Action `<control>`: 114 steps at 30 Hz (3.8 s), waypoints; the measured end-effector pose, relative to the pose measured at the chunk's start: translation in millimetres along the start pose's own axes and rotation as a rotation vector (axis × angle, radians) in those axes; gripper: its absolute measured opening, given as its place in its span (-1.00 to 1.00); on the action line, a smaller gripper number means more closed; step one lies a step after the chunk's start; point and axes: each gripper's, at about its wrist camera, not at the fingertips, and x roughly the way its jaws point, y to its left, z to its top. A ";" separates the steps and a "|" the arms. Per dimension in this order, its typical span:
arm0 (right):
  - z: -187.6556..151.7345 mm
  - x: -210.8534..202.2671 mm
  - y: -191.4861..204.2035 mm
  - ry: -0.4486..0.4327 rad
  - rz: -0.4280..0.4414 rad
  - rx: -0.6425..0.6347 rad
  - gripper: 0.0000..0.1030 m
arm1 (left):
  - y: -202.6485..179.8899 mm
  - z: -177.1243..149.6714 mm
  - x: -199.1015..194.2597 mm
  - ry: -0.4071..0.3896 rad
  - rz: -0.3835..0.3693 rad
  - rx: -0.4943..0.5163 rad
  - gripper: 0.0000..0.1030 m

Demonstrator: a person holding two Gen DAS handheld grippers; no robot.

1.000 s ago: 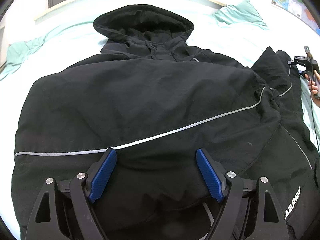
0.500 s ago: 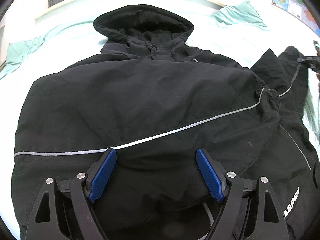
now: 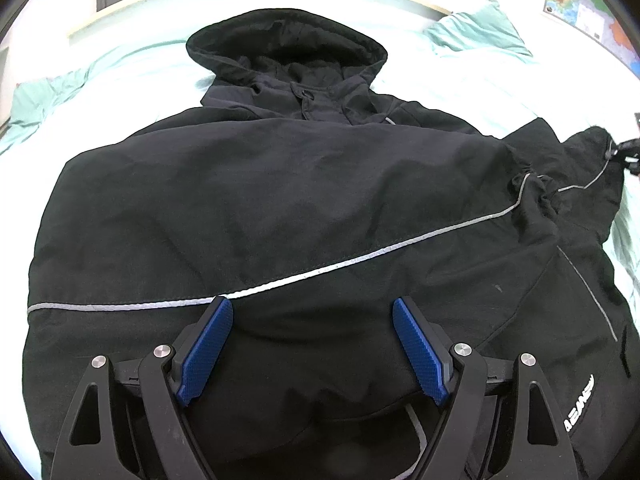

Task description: Fold large clothes

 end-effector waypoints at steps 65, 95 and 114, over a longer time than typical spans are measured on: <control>-235.3 -29.3 309.0 0.221 0.262 -0.523 0.17 | 122.9 18.6 -68.8 0.000 -0.220 -0.344 -0.62; -248.8 41.4 379.7 0.241 0.220 -0.547 0.54 | 79.0 38.2 13.6 0.168 -0.077 -0.222 0.15; -292.4 -9.1 353.1 0.301 0.280 -0.627 0.54 | 93.0 -5.6 -36.5 0.143 -0.125 -0.249 0.09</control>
